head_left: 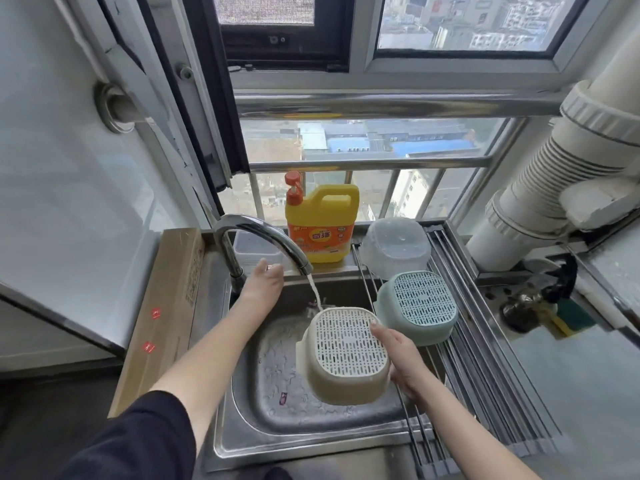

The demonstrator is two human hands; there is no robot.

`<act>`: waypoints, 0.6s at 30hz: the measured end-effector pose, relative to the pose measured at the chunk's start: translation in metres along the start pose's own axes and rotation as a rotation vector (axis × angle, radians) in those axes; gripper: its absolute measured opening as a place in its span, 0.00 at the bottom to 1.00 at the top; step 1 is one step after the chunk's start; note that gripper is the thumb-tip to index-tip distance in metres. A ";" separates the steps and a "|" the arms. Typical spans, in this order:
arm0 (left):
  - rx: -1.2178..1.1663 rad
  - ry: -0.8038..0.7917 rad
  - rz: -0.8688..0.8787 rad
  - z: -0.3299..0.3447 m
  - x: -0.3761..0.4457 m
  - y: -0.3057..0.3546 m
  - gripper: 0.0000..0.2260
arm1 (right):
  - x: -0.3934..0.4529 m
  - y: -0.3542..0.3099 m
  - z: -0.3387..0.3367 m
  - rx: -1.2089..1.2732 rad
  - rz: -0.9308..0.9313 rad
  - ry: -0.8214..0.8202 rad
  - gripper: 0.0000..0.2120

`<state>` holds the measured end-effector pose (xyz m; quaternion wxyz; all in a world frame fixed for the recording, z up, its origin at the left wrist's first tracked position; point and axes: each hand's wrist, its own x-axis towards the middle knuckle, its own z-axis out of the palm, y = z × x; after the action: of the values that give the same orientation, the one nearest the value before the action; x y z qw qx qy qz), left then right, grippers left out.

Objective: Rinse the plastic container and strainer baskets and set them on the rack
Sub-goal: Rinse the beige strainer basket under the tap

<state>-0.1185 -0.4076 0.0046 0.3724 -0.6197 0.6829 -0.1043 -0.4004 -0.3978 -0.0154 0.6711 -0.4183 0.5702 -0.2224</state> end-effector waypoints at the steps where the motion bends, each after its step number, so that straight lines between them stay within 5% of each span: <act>1: 0.002 0.001 0.006 0.001 0.000 -0.002 0.21 | 0.000 0.001 0.000 0.015 0.011 -0.004 0.16; 9: -0.248 0.032 -0.008 -0.019 -0.017 0.009 0.22 | -0.007 -0.006 -0.002 -0.412 -0.165 0.070 0.28; 13: -1.095 0.250 -0.125 -0.034 -0.051 0.037 0.21 | -0.010 -0.009 -0.006 -0.100 -0.151 0.002 0.24; 16: -2.193 -0.215 -0.123 -0.034 -0.083 0.054 0.28 | -0.020 -0.010 0.002 0.270 -0.070 -0.083 0.14; 18: -2.422 -0.435 -0.172 -0.025 -0.099 0.063 0.35 | -0.022 -0.003 0.011 0.322 -0.013 -0.078 0.14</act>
<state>-0.1873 -0.3113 0.0215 -0.3439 -0.6125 0.2201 0.6768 -0.3954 -0.3790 0.0002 0.7497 -0.3174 0.4978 -0.2989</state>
